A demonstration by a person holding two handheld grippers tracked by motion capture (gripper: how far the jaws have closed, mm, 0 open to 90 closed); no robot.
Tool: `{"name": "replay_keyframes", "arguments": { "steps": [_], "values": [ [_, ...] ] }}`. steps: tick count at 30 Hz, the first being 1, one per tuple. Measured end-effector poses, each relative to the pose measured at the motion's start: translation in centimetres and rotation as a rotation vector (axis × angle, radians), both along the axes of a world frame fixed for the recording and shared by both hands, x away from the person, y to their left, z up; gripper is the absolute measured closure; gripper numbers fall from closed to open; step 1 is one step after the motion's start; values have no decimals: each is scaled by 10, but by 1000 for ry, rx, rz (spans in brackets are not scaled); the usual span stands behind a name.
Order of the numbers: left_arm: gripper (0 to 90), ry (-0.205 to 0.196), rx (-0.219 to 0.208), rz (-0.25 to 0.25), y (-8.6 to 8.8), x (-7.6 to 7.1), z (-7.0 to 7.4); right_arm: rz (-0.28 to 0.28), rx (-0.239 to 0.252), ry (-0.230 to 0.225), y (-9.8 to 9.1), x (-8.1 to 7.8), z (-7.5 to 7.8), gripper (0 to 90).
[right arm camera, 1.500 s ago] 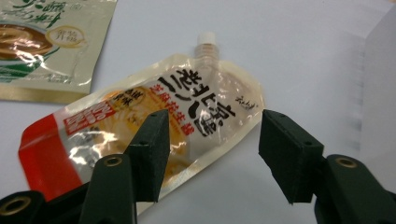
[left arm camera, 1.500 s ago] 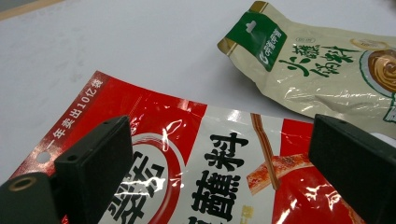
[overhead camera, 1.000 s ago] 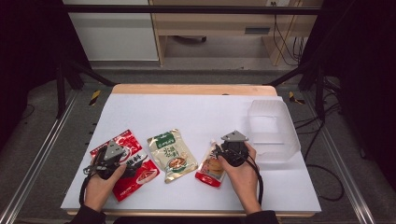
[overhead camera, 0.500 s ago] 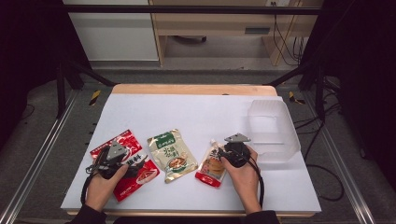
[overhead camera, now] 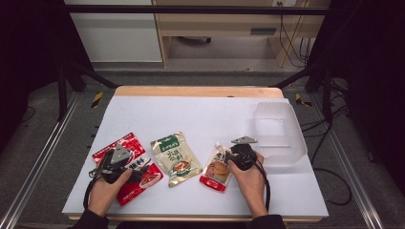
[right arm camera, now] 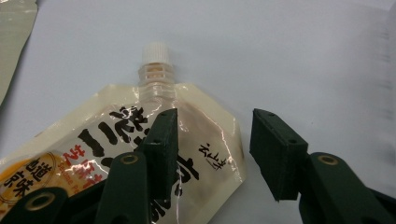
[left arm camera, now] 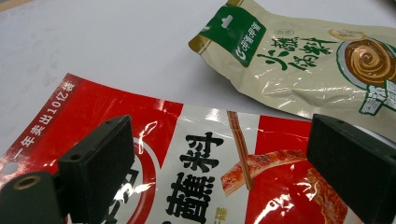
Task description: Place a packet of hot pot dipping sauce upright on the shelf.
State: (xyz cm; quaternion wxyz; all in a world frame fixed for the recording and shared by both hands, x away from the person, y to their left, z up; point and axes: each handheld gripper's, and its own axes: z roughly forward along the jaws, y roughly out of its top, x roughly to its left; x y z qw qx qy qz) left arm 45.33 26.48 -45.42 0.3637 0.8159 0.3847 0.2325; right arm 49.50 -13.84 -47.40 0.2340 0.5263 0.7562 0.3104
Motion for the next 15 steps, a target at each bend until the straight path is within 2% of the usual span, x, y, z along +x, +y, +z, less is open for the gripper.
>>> {"name": "replay_keyframes", "arguments": {
  "steps": [6, 9, 12, 15],
  "values": [
    [80, 2, 3, -7, -1, 0, 0, -7, 38, 24, -2, 1, -2, 523],
    [81, 1, 4, -10, -2, -1, 0, 6, 56, 33, -3, 0, -2, 556],
    [81, 0, 4, -10, -2, -1, 0, 14, 47, 33, -2, -1, -2, 579],
    [82, 1, 6, -11, -3, -1, 0, 23, 38, 30, -1, -3, 0, 672]
  ]
}}
